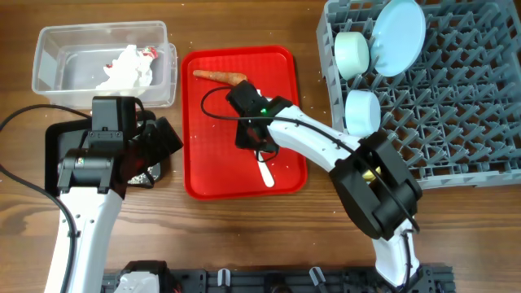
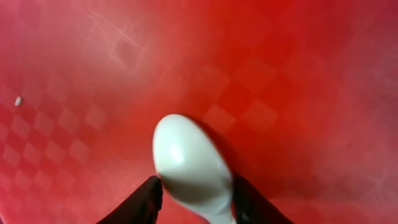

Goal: Sort waste into correct bins and load items into the dishwasher rack
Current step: 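Grasp the white spoon on the red tray with the right gripper, then carry the spoon right and drop it into the rack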

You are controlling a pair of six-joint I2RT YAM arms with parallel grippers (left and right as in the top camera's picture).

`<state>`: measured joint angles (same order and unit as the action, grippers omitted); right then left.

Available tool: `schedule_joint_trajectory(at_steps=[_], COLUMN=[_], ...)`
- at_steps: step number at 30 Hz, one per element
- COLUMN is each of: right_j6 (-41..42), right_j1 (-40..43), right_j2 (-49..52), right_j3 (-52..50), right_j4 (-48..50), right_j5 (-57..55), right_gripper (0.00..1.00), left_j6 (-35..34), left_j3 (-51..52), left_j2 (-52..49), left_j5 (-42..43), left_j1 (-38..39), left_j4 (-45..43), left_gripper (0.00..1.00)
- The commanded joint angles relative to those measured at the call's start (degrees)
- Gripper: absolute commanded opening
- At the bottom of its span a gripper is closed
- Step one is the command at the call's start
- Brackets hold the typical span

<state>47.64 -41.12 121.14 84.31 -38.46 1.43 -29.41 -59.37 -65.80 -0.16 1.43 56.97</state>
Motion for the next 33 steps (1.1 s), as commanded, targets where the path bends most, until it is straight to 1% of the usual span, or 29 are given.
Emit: schedule_joint_trajectory(at_steps=[1, 2, 3, 10, 14, 21, 30, 33], right_j6=[0.79, 0.76, 0.79, 0.31, -1.22, -2.91, -2.47, -2.73], right_j1=[0.55, 0.55, 0.55, 0.59, 0.59, 0.59, 0.59, 1.33], right_j2=[5.22, 5.22, 5.22, 5.20, 4.96, -0.07, 1.86, -0.15], right_j3=[-1.27, -1.25, -1.27, -1.14, -1.03, -0.96, -1.14, -0.09], right_j4=[0.02, 0.13, 0.20, 0.48, 0.50, -0.20, -0.83, -2.19], right_j5=[-1.60, -1.42, -1.38, 0.37, 2.95, 2.82, 0.94, 0.94], right_gripper=[0.25, 0.19, 0.15, 0.04, 0.04, 0.04, 0.04, 0.04], left_j6=[0.68, 0.68, 0.66, 0.66, 0.68, 0.66, 0.66, 0.68], left_j3=[-0.22, -0.22, -0.22, -0.22, -0.22, -0.22, -0.22, -0.22], left_j2=[-0.28, -0.28, -0.28, -0.28, -0.28, -0.28, -0.28, -0.28], left_j5=[-0.98, -0.98, -0.98, -0.98, -0.98, -0.98, -0.98, -0.98], left_j1=[-0.33, -0.33, -0.33, -0.33, -0.33, -0.33, -0.33, -0.33], left_j4=[-0.11, -0.11, -0.11, -0.13, -0.13, -0.13, -0.13, -0.13], left_gripper=[1.00, 1.00, 1.00, 1.00, 1.00, 1.00, 1.00, 1.00])
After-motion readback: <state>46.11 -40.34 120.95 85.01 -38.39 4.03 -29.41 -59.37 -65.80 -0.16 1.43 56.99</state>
